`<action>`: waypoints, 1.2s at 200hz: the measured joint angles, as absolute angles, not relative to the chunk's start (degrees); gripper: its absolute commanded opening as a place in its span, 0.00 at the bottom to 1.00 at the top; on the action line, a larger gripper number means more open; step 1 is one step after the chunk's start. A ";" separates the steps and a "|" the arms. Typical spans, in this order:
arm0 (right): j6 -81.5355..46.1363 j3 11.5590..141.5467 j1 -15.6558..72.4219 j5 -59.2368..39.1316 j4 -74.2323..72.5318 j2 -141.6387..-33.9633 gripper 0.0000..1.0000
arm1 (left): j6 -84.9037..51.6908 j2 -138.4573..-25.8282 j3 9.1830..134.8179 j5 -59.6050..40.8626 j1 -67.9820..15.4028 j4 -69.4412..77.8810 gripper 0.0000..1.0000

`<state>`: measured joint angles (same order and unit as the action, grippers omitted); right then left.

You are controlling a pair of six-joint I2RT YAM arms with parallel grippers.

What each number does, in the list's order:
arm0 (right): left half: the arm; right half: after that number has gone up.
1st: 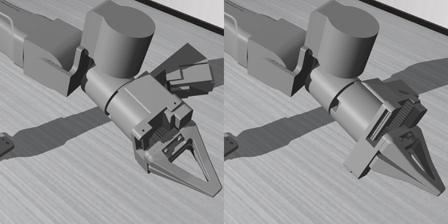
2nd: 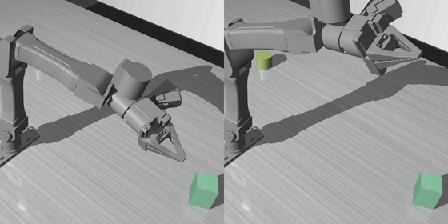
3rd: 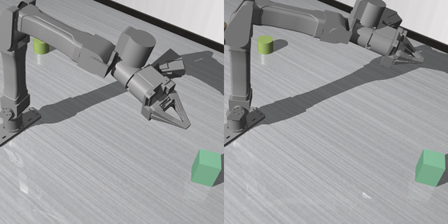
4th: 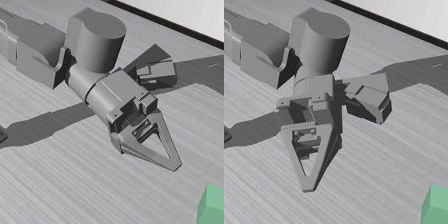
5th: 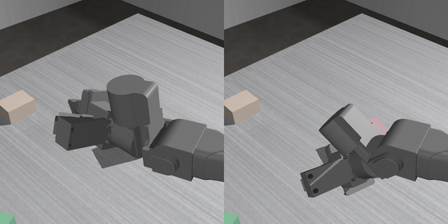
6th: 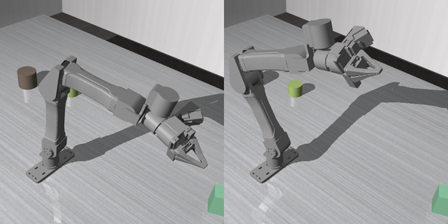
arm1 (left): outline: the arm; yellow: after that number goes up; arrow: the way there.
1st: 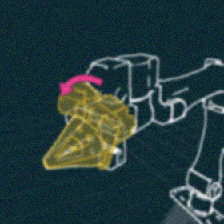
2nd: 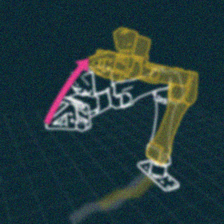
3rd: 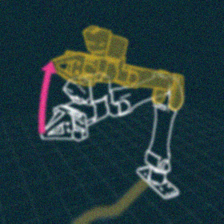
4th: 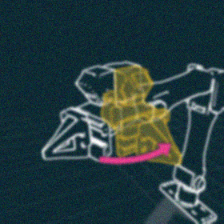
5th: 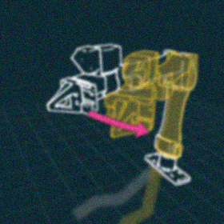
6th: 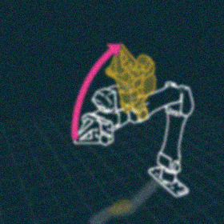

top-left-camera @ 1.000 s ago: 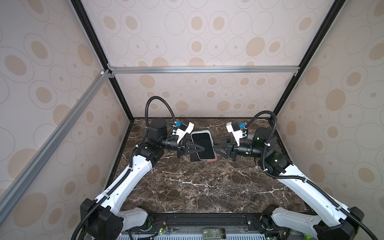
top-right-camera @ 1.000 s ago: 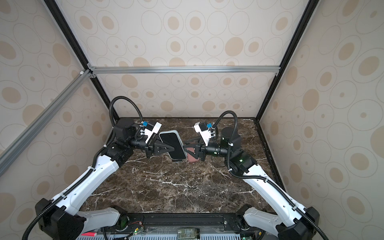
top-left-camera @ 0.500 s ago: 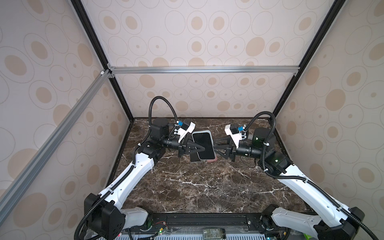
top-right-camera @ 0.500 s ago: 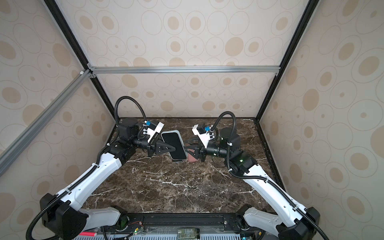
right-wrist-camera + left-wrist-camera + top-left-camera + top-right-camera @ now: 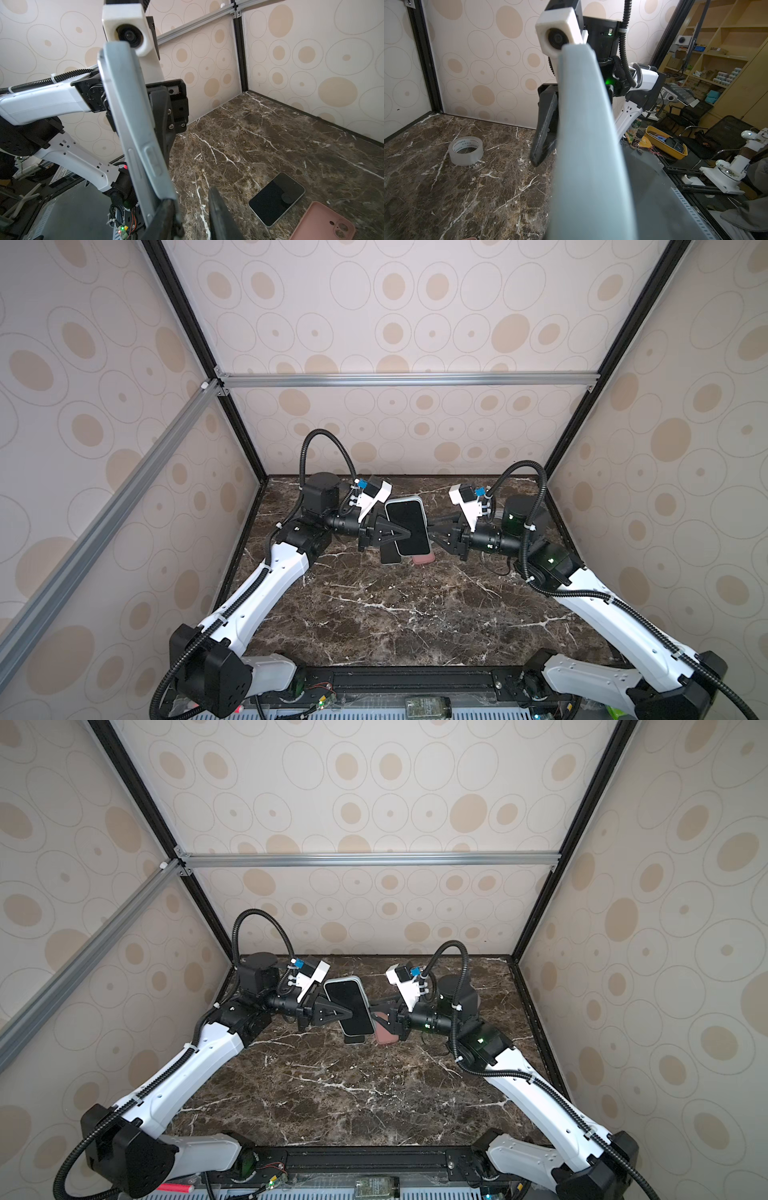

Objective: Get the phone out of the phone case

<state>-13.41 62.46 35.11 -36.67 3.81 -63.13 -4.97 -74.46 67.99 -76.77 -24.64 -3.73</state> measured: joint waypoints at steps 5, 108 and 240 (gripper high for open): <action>-13.78 62.43 35.05 -37.28 3.68 -63.24 0.20 | -4.99 -74.46 67.99 -76.69 -24.62 -3.95 0.00; -21.91 57.43 34.28 -40.95 -3.18 -63.48 0.00 | -6.70 -74.48 66.41 -75.00 -24.23 -5.32 0.00; -42.68 39.68 38.22 -37.26 -31.73 -72.90 0.00 | -14.52 -77.12 52.75 -62.00 -23.86 0.99 0.80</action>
<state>-42.68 39.68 38.22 -37.26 -31.73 -72.90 -14.52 -77.12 52.75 -62.00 -23.86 0.99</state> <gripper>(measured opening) 0.042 0.758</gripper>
